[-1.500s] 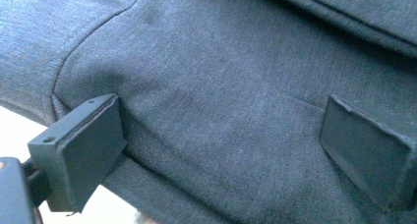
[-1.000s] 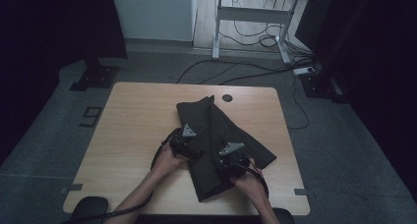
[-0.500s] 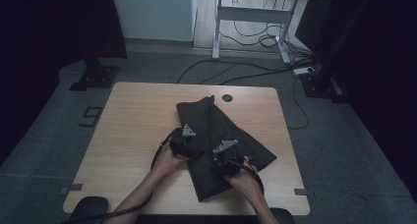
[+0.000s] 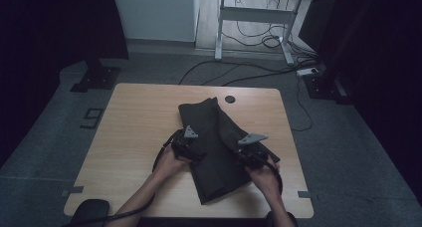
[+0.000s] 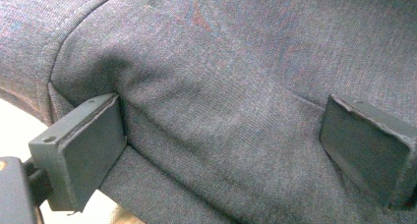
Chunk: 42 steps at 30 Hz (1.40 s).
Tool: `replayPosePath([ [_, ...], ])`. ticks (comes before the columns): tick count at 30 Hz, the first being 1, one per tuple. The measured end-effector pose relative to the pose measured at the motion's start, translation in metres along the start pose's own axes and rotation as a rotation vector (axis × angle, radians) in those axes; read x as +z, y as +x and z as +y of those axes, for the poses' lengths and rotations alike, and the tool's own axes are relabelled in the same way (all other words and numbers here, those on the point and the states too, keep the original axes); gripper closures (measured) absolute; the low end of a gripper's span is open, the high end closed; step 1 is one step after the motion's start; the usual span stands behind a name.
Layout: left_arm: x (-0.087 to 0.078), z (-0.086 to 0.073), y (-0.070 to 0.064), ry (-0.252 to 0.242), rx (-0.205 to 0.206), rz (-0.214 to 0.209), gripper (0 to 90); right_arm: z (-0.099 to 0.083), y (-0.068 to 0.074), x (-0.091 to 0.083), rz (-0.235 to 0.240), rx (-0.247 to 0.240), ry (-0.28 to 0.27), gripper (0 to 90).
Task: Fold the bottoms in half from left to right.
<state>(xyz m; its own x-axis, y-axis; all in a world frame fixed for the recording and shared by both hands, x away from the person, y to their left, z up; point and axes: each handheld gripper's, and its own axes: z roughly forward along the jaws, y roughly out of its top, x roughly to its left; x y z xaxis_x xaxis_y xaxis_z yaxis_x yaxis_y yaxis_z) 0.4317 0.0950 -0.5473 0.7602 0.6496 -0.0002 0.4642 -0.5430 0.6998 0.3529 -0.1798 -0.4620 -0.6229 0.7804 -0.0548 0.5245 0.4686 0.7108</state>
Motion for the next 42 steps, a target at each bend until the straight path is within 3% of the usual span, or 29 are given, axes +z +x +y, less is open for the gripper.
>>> replayPosePath([
  [1, 0.0, 0.0, 0.0, 0.0, 0.0, 0.0, 3.1, -0.002, -0.02, -0.011, -0.026, 0.059, -0.02, 83.0],
  [2, 0.0, 0.0, 0.0, 0.0, 0.001, 0.0, 3.1, -0.004, -0.03, -0.014, -0.037, 0.083, -0.027, 82.7],
  [3, 0.0, 0.0, 0.0, 0.0, -0.001, -0.001, 3.1, -0.007, -0.039, -0.015, -0.049, 0.112, -0.027, 82.1],
  [4, 0.0, 0.0, 0.0, 0.0, -0.001, -0.001, 3.1, -0.007, -0.039, -0.015, -0.049, 0.112, -0.027, 82.1],
  [5, 0.0, 0.0, 0.0, 0.0, -0.001, -0.002, 3.1, -0.014, -0.057, -0.014, -0.074, 0.157, -0.012, 80.5],
  [6, 0.0, 0.0, 0.0, 0.0, -0.002, -0.002, 3.1, -0.014, -0.057, -0.014, -0.074, 0.157, -0.012, 80.5],
  [7, 0.0, 0.0, 0.0, 0.0, -0.001, -0.001, 3.1, -0.023, -0.074, -0.009, -0.098, 0.202, 0.014, 74.9],
  [8, 0.0, 0.0, 0.0, -0.001, 0.0, 0.0, 3.1, -0.023, -0.074, -0.009, -0.098, 0.202, 0.014, 74.9],
  [9, 0.0, 0.0, 0.0, -0.001, 0.001, 0.0, 3.1, -0.033, -0.088, 0.0, -0.134, 0.239, 0.057, 63.9],
  [13, -0.003, 0.0, 0.0, -0.003, 0.004, -0.008, 4.3, -0.054, -0.11, 0.012, -0.193, 0.298, 0.123, 44.9],
  [15, -0.01, 0.004, -0.003, -0.01, 0.019, -0.001, 5.4, -0.057, -0.113, 0.012, -0.203, 0.301, 0.121, 41.6],
  [17, -0.019, 0.009, -0.01, -0.04, 0.016, -0.019, 4.4, -0.062, -0.117, 0.005, -0.195, 0.325, 0.074, 34.0],
  [20, -0.027, 0.014, -0.028, -0.047, 0.027, -0.061, 2.3, -0.065, -0.118, 0.007, -0.19, 0.33, 0.077, 32.6],
  [21, -0.027, 0.013, -0.035, -0.037, 0.042, -0.065, 1.8, -0.069, -0.118, 0.015, -0.195, 0.32, 0.112, 30.2],
  [24, -0.021, 0.004, -0.051, 0.024, 0.089, -0.059, 1.2, -0.078, -0.116, 0.026, -0.189, 0.312, 0.151, 29.7],
  [25, -0.017, -0.004, -0.056, 0.052, 0.117, -0.03, 1.4, -0.08, -0.114, 0.029, -0.181, 0.308, 0.158, 28.9],
  [26, -0.017, -0.004, -0.056, 0.052, 0.117, -0.03, 1.6, -0.08, -0.114, 0.029, -0.181, 0.308, 0.158, 28.9],
  [28, -0.017, -0.008, -0.053, 0.039, 0.078, -0.048, 2.7, -0.082, -0.107, 0.029, -0.163, 0.29, 0.154, 26.1],
  [35, -0.025, -0.014, -0.041, 0.079, 0.072, -0.028, 0.4, -0.086, -0.087, 0.024, -0.11, 0.25, 0.17, 26.8],
  [36, -0.03, -0.019, -0.034, 0.083, 0.049, -0.027, 0.1, -0.088, -0.076, 0.022, -0.096, 0.23, 0.164, 26.8],
  [38, -0.032, -0.022, -0.03, 0.086, 0.033, -0.026, 0.0, -0.088, -0.072, 0.021, -0.092, 0.225, 0.164, 26.8],
  [40, -0.036, -0.028, -0.02, 0.092, -0.017, -0.027, 0.0, -0.088, -0.06, 0.02, -0.078, 0.21, 0.162, 26.8],
  [41, -0.04, -0.035, -0.011, 0.088, -0.057, -0.031, 0.0, -0.088, -0.047, 0.019, -0.061, 0.192, 0.165, 26.8],
  [42, -0.04, -0.035, -0.011, 0.088, -0.057, -0.031, 0.0, -0.088, -0.047, 0.019, -0.061, 0.192, 0.165, 26.8],
])
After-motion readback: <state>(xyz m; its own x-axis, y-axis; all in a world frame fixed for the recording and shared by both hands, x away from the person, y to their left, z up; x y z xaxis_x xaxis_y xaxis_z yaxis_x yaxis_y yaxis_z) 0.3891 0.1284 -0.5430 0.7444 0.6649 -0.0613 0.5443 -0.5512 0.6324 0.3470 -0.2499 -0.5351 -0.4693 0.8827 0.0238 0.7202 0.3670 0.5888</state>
